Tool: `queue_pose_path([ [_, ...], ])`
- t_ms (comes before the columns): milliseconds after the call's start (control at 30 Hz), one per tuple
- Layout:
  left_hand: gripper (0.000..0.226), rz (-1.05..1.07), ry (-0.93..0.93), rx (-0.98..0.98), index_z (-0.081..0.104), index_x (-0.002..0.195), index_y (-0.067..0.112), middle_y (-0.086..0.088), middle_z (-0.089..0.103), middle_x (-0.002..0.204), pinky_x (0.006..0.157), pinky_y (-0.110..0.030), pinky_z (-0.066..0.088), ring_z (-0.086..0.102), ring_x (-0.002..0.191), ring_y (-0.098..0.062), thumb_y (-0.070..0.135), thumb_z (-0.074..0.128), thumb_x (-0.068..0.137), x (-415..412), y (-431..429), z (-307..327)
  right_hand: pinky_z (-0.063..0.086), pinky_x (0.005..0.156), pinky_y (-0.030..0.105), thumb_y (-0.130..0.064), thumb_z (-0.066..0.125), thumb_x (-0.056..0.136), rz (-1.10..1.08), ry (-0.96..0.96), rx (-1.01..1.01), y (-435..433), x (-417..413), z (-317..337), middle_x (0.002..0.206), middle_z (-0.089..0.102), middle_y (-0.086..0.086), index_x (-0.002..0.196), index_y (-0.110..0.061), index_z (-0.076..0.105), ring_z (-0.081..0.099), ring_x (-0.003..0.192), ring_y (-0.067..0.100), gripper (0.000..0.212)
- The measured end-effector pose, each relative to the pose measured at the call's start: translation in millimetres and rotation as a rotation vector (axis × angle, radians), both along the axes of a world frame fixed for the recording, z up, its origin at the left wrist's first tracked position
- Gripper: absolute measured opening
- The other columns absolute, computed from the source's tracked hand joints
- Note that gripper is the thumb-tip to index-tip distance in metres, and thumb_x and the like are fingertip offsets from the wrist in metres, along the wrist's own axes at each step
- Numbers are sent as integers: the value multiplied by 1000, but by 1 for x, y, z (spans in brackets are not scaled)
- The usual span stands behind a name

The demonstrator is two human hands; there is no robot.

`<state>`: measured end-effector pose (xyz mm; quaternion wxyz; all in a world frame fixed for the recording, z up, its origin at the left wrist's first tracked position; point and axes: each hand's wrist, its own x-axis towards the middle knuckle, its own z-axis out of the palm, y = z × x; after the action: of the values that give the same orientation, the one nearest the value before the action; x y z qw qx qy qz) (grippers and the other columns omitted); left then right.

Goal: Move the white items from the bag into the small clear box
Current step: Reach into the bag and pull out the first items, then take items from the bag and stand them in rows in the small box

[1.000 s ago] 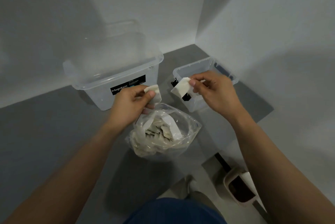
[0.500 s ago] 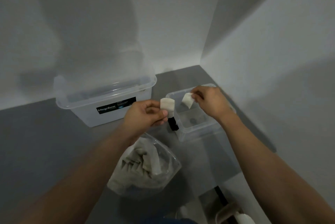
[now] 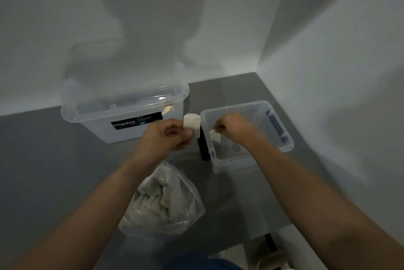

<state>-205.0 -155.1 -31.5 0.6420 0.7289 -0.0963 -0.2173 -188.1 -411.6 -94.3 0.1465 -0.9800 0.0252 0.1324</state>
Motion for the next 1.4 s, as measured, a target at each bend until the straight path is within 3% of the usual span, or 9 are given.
queue_pose_path([
  [233, 16, 7, 37, -16, 75, 105, 7, -14, 78, 92, 85, -40, 62, 76, 89, -30, 10, 75, 89, -4, -7, -6, 47, 76, 31, -28, 62, 100, -32, -34, -69, 4, 3, -9, 96, 69, 6, 99, -22, 70, 63, 82, 23, 10],
  [467, 13, -8, 3, 28, 76, 102, 12, -10, 78, 91, 85, -44, 62, 76, 87, -28, 16, 77, 89, -5, -13, -8, 54, 82, 35, -36, 60, 101, -104, -179, -35, 3, -7, 4, 99, 73, 4, 110, -18, 70, 68, 93, 25, 23],
  [567, 11, -36, -87, 92, 77, 101, 14, -8, 77, 91, 80, -40, 64, 77, 82, -24, 16, 77, 90, -1, -16, -2, 52, 76, 28, -38, 61, 100, -262, -362, 336, 6, -30, 32, 89, 73, -8, 106, -20, 75, 69, 82, 12, 24],
  [667, 13, -120, -176, 145, 77, 103, 14, -6, 77, 89, 78, -39, 64, 76, 78, -20, 16, 76, 90, 3, -22, 8, 60, 81, 31, -41, 67, 96, -241, -321, 793, 17, -55, 69, 97, 75, -7, 120, -26, 72, 74, 81, 11, 29],
  [833, 16, -190, -360, 262, 77, 104, 27, 7, 76, 85, 76, -40, 63, 74, 78, -14, 32, 78, 89, 8, -34, 21, 61, 86, 38, -20, 75, 92, -134, -326, 727, 22, -75, 89, 96, 77, -5, 110, -21, 77, 75, 86, 16, 18],
  [967, 41, -104, -123, 63, 71, 118, 19, -5, 72, 105, 77, -36, 64, 74, 93, -22, 23, 86, 80, 3, -42, 21, 60, 78, 33, -6, 75, 90, -361, -450, 1072, 25, -90, 83, 90, 78, 10, 102, -7, 73, 75, 82, 23, 12],
  [1133, 21, -72, 6, -158, 74, 109, 13, -17, 74, 106, 82, -34, 62, 76, 94, -21, 18, 77, 89, -6, -58, 26, 59, 81, 32, 0, 69, 92, -559, -476, 1555, 45, -101, 73, 89, 75, 13, 100, -9, 64, 72, 81, 21, 13],
  [1300, 12, -150, -331, 70, 77, 103, 24, 3, 77, 91, 80, -32, 61, 73, 86, -11, 23, 76, 91, 4, -62, 35, 58, 76, 29, -11, 78, 88, -564, -563, 1201, 48, -110, 64, 99, 75, 5, 106, -12, 70, 72, 85, 16, 19],
  [1400, 20, -254, -418, 121, 78, 106, 24, 8, 77, 92, 83, -27, 58, 73, 86, -7, 22, 81, 86, 8, -60, 46, 59, 75, 29, -7, 76, 90, -551, -585, 1190, 44, -112, 64, 90, 75, 11, 102, -1, 71, 70, 80, 17, 15],
])
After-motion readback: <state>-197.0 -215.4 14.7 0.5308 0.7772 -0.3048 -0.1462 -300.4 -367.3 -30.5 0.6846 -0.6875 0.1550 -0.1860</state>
